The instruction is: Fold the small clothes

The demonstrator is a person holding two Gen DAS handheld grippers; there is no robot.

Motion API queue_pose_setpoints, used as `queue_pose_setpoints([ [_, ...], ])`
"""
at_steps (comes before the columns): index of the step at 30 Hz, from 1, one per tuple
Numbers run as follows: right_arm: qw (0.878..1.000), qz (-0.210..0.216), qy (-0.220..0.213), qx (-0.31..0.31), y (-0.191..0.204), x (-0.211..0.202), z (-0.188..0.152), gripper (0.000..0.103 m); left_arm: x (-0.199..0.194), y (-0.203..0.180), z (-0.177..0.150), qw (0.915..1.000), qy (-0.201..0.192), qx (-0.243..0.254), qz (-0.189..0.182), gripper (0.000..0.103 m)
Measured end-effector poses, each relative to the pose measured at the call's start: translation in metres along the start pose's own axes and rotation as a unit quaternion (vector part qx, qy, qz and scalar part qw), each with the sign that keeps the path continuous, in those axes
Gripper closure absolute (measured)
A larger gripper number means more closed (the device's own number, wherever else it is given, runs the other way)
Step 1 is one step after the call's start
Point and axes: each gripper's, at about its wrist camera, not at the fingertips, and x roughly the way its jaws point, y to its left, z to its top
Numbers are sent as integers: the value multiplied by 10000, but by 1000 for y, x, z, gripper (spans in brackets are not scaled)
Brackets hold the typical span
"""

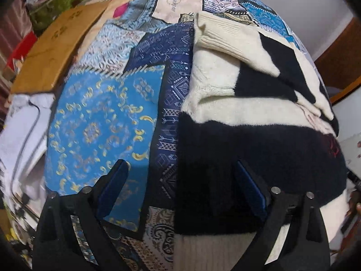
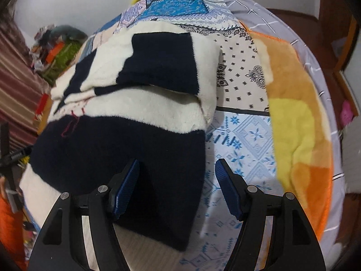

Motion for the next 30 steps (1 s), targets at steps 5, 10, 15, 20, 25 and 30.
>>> queue_pose_setpoints([
  [5, 9989, 427, 12, 193, 0, 5, -5, 59, 0, -2, 0, 9978, 74, -139, -646, 45],
  [10, 9988, 475, -61, 56, 9, 1, -7, 79, -6, -11, -2, 9961, 72, -53, -875, 74],
  [15, 9988, 224, -285, -344, 23, -8, 1, 95, -21, -24, 5, 9963, -118, 148, -840, 91],
  [20, 9948, 188, -784, -623, 34, -34, 25, 95, -53, -33, 21, 9934, -679, 311, -875, 93],
  [25, 9889, 119, -1284, -735, 42, -54, 53, 96, -84, -44, 52, 9865, -1318, 409, -881, 93],
  [30, 9874, -123, -1475, -562, 36, -45, 83, 96, -78, -52, 84, 9841, -1622, 410, -595, 94],
])
